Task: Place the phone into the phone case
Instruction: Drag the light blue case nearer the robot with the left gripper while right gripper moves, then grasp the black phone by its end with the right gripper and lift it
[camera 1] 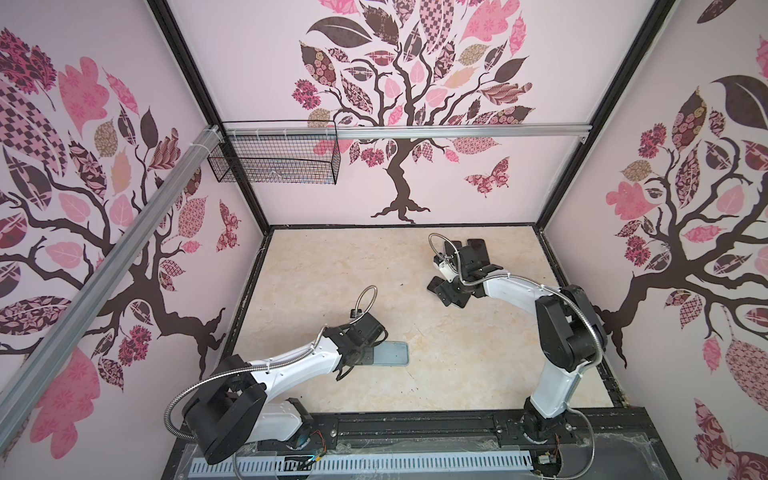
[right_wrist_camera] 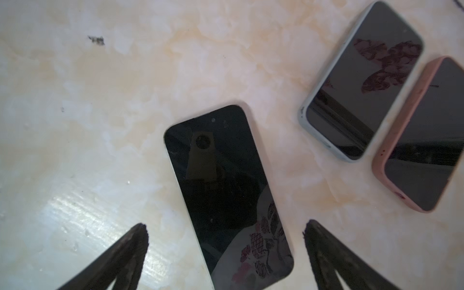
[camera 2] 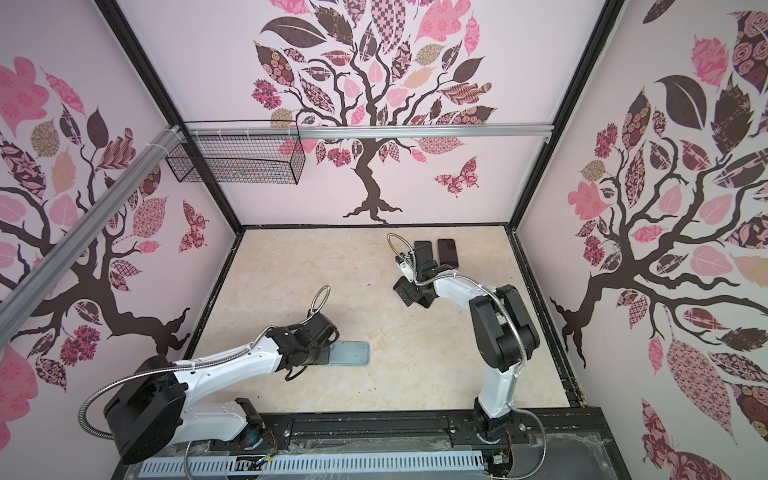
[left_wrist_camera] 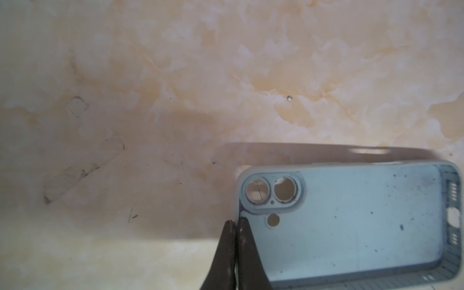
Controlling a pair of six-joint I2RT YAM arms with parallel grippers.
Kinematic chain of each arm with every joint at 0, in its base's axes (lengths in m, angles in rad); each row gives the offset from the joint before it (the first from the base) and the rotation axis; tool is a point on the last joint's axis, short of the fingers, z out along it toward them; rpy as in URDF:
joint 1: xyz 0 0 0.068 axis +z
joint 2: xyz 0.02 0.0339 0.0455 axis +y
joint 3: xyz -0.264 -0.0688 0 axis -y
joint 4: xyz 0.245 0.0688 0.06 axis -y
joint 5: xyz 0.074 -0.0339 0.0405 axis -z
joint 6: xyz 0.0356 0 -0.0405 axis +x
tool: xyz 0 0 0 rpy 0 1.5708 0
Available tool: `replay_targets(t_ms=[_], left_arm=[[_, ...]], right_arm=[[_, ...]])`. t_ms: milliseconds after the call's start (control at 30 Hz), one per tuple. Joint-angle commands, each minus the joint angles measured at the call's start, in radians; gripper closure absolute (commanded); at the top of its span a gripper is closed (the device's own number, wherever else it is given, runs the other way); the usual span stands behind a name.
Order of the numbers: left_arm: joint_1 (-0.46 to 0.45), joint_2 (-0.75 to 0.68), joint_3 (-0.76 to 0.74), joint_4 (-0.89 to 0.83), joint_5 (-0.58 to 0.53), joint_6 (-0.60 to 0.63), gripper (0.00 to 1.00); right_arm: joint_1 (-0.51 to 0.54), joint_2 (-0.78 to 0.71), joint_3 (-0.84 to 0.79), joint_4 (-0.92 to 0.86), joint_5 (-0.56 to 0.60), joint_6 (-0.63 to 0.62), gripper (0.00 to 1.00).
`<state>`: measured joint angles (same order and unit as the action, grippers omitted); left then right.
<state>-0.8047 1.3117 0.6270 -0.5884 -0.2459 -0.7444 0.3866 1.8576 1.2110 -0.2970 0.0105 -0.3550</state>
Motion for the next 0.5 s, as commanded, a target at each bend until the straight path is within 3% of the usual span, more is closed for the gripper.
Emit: replay_targets(t_ms=[0,200,367,467], left_arm=[[-0.025,-0.017,-0.05,0.042,-0.008,-0.07,0.93],[-0.038,-0.05,-0.067,0.047,-0.001,-0.101,0.9],[-0.037,-0.059,-0.063,0.055,0.018,-0.089,0.89],[-0.037,-0.053,-0.061,0.066,0.039,-0.09,0.89]], right_arm=[[-0.016,0.07,0.07,-0.092,-0.015,-0.061,0.0],[-0.076,0.132,0.142,-0.158,-0.023,-0.054,0.0],[-0.11,0.165,0.197,-0.241,-0.13,-0.087,0.0],[-0.112,0.18,0.195,-0.252,-0.138,-0.103,0.0]])
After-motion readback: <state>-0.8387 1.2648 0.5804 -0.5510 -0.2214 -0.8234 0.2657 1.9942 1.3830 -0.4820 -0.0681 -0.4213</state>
